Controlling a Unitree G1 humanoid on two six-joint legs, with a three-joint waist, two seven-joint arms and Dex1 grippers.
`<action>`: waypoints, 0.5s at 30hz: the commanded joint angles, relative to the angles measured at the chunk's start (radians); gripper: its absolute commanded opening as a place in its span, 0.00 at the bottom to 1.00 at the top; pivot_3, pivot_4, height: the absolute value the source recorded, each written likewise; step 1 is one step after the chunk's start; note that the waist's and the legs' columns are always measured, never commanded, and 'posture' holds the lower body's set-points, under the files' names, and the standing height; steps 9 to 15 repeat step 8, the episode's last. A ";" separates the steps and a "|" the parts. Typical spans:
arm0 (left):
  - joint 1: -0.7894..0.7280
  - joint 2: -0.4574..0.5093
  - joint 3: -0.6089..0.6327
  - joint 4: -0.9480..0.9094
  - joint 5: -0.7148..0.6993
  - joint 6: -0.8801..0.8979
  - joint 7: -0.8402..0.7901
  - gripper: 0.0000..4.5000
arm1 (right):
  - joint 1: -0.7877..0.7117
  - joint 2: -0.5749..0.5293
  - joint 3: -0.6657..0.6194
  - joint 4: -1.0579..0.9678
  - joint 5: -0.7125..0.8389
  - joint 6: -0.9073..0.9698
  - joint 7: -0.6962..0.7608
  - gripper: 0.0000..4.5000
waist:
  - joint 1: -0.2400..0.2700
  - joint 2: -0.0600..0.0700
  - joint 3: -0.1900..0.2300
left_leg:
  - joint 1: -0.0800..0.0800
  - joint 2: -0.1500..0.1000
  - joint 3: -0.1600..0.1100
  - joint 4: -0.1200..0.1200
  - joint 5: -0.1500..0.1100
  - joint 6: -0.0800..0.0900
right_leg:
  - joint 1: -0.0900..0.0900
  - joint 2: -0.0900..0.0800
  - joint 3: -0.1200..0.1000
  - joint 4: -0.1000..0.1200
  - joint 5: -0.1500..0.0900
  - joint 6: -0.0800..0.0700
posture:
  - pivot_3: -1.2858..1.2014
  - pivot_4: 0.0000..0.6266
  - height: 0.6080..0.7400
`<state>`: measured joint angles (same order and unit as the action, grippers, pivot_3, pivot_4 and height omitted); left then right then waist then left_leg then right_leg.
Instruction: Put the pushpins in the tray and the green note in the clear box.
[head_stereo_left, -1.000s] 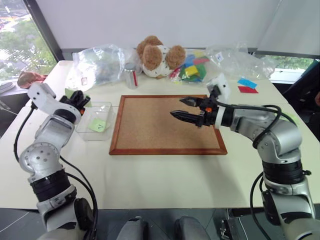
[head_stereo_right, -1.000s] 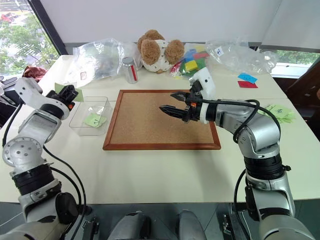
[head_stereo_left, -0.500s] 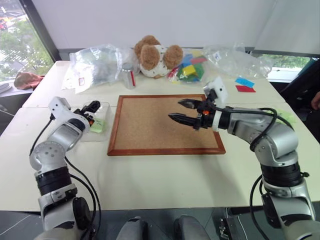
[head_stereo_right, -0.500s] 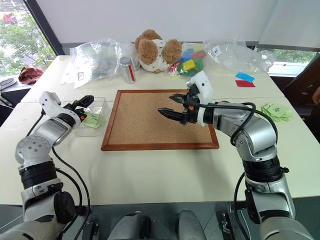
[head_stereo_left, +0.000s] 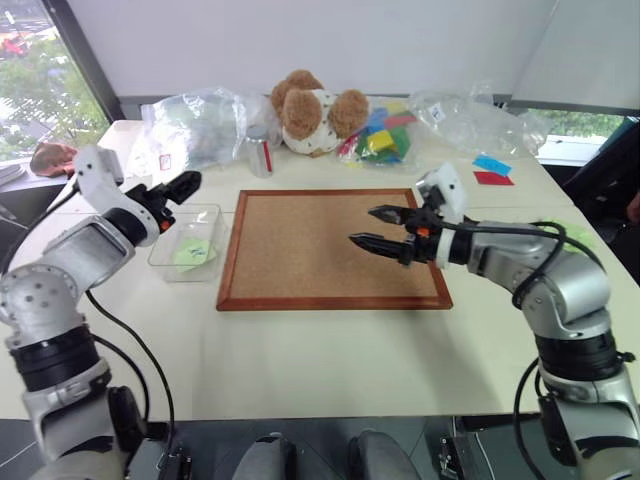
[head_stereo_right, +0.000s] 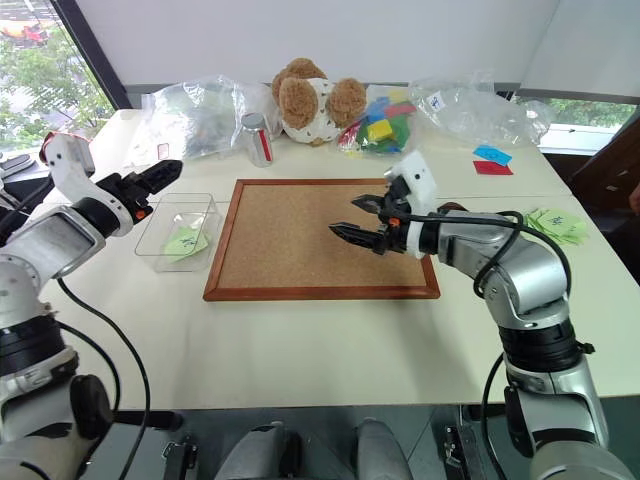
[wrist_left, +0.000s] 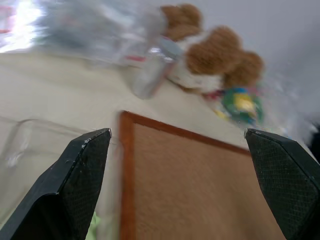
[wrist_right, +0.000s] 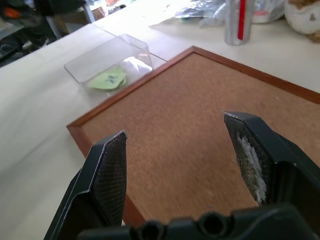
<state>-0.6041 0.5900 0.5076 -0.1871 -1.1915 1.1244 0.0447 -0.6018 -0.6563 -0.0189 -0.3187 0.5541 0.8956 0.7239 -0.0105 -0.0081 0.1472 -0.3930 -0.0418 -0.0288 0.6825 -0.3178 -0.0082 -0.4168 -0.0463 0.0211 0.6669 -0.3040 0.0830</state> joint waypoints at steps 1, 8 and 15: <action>0.047 0.070 -0.080 -0.120 -0.039 0.021 -0.208 0.98 | 0.046 -0.066 -0.097 -0.071 0.057 0.013 0.042 0.75 | -0.001 0.000 0.000 | 0.000 0.000 0.000 0.000 0.000 0.000 | 0.000 0.000 0.000 0.000 0.000 0.000 | 0.52 0.24 1.00; 0.305 0.287 -0.269 -0.318 0.134 -0.131 -0.696 0.98 | 0.245 -0.218 -0.234 -0.185 0.130 0.058 0.104 0.75 | -0.007 0.002 0.001 | 0.001 0.000 0.001 -0.004 0.000 0.000 | 0.000 0.000 0.001 -0.002 0.000 -0.001 | 0.52 0.24 1.00; 0.305 0.287 -0.269 -0.318 0.134 -0.131 -0.696 0.98 | 0.245 -0.218 -0.234 -0.185 0.130 0.058 0.104 0.75 | -0.007 0.002 0.001 | 0.001 0.000 0.001 -0.004 0.000 0.000 | 0.000 0.000 0.001 -0.002 0.000 -0.001 | 0.52 0.24 1.00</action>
